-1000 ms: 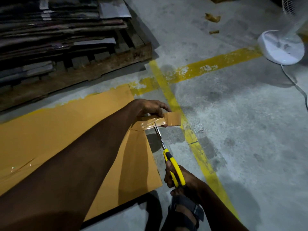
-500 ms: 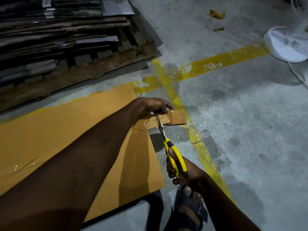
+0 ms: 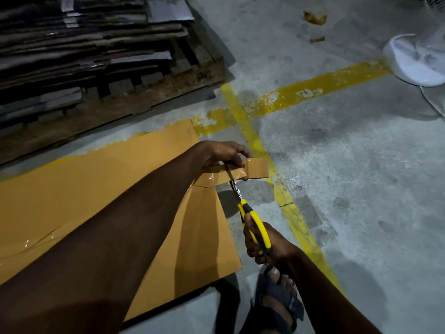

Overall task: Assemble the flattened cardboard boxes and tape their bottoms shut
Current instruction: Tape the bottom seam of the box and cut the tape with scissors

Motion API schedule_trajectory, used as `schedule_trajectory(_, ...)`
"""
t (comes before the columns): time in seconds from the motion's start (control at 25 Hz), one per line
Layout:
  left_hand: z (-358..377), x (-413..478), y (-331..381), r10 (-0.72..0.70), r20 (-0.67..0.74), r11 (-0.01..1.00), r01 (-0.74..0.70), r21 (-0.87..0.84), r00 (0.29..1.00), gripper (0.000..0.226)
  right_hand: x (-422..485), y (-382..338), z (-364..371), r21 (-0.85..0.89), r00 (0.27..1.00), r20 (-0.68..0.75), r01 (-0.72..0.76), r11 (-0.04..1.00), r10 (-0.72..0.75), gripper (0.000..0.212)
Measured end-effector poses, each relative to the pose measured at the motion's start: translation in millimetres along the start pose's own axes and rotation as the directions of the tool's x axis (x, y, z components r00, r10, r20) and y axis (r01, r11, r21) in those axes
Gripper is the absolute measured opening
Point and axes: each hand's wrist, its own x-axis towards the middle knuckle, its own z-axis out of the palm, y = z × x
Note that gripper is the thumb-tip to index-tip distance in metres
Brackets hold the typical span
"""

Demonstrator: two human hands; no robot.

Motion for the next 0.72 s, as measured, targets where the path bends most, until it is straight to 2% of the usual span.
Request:
schedule_trajectory(0.12,0,6,-5,0.056,-0.083,0.997,-0.06,-0.05,0.995,0.046,3,9,-1,-0.012,0.999,-0.046,-0.008,1.0,0.007,0.037)
schedule_trajectory(0.28,2,6,1,0.064,-0.22,0.984,-0.099,-0.151,0.973,0.047,8,23,-3,-0.007,0.982,-0.157,-0.104,0.995,0.102,0.065)
schedule_trajectory(0.4,3,-12,19,0.071,-0.378,0.945,-0.183,-0.27,0.923,0.045,7,22,-1,0.049,0.944,-0.33,0.031,0.998,-0.013,0.067)
schedule_trajectory(0.48,1,-37,34,0.054,-0.514,0.908,-0.256,-0.331,0.856,0.042,1,9,6,-0.05,0.837,-0.534,0.107,0.993,-0.118,0.061)
schedule_trajectory(0.56,-3,-77,48,0.039,-0.601,0.864,-0.329,-0.38,0.798,0.038,-6,-13,14,-0.197,0.679,-0.696,0.131,0.972,-0.233,0.059)
schedule_trajectory(0.64,-9,-121,44,0.01,-0.671,0.855,-0.354,-0.379,0.742,0.034,-15,-39,25,-0.363,0.562,-0.745,0.11,0.925,-0.359,0.059)
schedule_trajectory(0.72,-19,-174,23,-0.042,-0.721,0.887,-0.306,-0.345,0.691,0.029,-21,-60,45,-0.596,0.511,-0.674,0.05,0.802,-0.533,0.059)
